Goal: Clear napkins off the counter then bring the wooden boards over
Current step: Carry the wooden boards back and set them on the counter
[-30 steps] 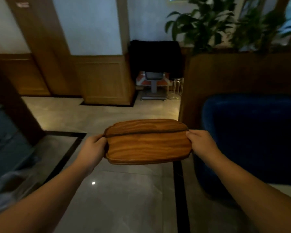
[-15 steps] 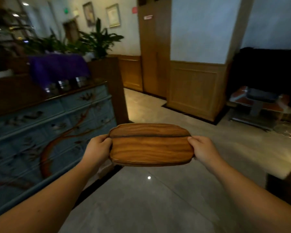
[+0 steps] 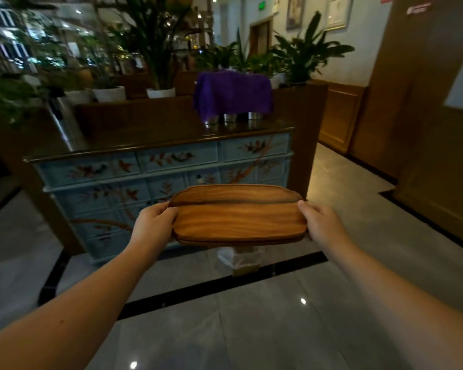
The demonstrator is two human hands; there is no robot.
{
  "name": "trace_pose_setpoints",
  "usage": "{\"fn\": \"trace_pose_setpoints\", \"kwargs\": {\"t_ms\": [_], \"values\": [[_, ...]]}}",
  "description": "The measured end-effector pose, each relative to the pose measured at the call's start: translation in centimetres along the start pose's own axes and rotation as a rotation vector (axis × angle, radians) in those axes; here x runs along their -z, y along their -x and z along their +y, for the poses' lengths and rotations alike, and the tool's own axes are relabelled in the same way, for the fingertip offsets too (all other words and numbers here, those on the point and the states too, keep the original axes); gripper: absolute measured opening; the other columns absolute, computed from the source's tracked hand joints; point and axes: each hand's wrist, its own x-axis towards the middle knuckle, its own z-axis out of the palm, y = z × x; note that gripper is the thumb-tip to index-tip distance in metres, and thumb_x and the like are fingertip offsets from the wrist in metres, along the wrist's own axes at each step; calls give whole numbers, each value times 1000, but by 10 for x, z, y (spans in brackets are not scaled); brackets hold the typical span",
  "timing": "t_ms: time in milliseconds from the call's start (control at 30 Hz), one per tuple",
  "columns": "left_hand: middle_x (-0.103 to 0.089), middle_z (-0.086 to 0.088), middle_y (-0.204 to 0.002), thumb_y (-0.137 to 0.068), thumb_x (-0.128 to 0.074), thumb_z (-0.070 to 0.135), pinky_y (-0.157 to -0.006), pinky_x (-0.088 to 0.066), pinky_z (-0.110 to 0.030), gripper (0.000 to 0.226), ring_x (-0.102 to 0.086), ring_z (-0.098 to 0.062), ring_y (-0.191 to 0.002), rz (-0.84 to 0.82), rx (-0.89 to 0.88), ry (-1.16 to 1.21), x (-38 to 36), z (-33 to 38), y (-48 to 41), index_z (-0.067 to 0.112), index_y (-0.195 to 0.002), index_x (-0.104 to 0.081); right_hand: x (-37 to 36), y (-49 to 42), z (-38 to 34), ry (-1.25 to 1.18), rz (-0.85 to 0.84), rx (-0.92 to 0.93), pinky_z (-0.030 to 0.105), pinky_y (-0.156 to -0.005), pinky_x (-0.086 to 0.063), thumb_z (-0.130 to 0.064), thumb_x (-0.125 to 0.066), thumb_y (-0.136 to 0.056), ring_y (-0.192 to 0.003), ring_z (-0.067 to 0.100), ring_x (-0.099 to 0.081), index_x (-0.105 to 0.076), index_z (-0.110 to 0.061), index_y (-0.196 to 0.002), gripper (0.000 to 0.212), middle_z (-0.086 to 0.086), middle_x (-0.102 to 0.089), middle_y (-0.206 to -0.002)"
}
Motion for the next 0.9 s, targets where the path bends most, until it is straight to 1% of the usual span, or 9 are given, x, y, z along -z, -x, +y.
{"fn": "trace_pose_setpoints", "kwargs": {"t_ms": [100,167,300,400,500,600,667,800,900], "values": [[-62,-12,-71,-93,-51,19,-64,-45,-40,22,-55,-25,-62,25,-1,-9,28,-7,-48,17,-85,-72,-47,-42,-20,-19,-43,28,29,-57,-40,-38,-45,-98,-60,22,-57,-66,-15,-66,45,-2,-57,-56],[-62,-12,-70,-94,-51,19,-63,-46,-40,23,-55,-25,-59,37,-7,-14,44,-8,-77,20,-83,-70,-74,-66,-34,-10,-42,69,32,-59,-38,-34,-43,-100,-63,22,-56,-63,-15,-63,46,2,-56,-59],[-60,-11,-69,-95,-49,22,-59,-46,-39,24,-54,-25,-57,41,-31,-25,79,-3,-147,19,-84,-70,-133,-121,-63,-2,-44,108,35,-59,-36,-31,-40,-101,-59,23,-52,-54,-15,-55,50,3,-51,-55],[-62,-12,-72,-96,-48,24,-62,-47,-39,23,-55,-26,-62,46,-45,-49,100,1,-196,17,-92,-70,-171,-160,-78,9,-53,121,36,-60,-38,-34,-41,-99,-57,25,-52,-57,-12,-57,50,3,-51,-54],[-61,-9,-69,-96,-47,24,-58,-44,-36,23,-54,-23,-58,77,-59,-85,114,1,-243,20,-89,-69,-207,-199,-90,22,-55,132,38,-61,-38,-35,-44,-97,-57,28,-51,-57,1,-64,50,8,-49,-56],[-63,-6,-70,-96,-47,22,-54,-43,-32,22,-54,-18,-56,105,-65,-91,124,-1,-286,24,-90,-68,-236,-237,-99,35,-98,155,40,-59,-40,-36,-45,-93,-60,39,-53,-58,1,-68,47,8,-50,-58],[-64,-10,-73,-96,-46,22,-58,-45,-35,24,-56,-22,-60,102,-60,-100,127,-3,-311,22,-87,-68,-251,-259,-101,30,-120,160,39,-59,-41,-34,-45,-95,-68,44,-56,-61,4,-76,45,12,-53,-63],[-70,-15,-82,-95,-46,23,-67,-52,-43,27,-62,-30,-67,125,-41,-106,129,-11,-365,26,-80,-68,-284,-312,-101,-33,-148,169,39,-63,-43,-32,-43,-97,-80,47,-59,-66,2,-87,42,34,-61,-85],[-71,-12,-85,-96,-46,21,-66,-50,-38,26,-64,-30,-75,161,-42,-135,127,-15,-409,29,-84,-68,-312,-354,-106,-104,-175,152,44,-67,-49,-28,-42,-100,-83,46,-63,-71,-8,-88,36,30,-66,-92]]}}
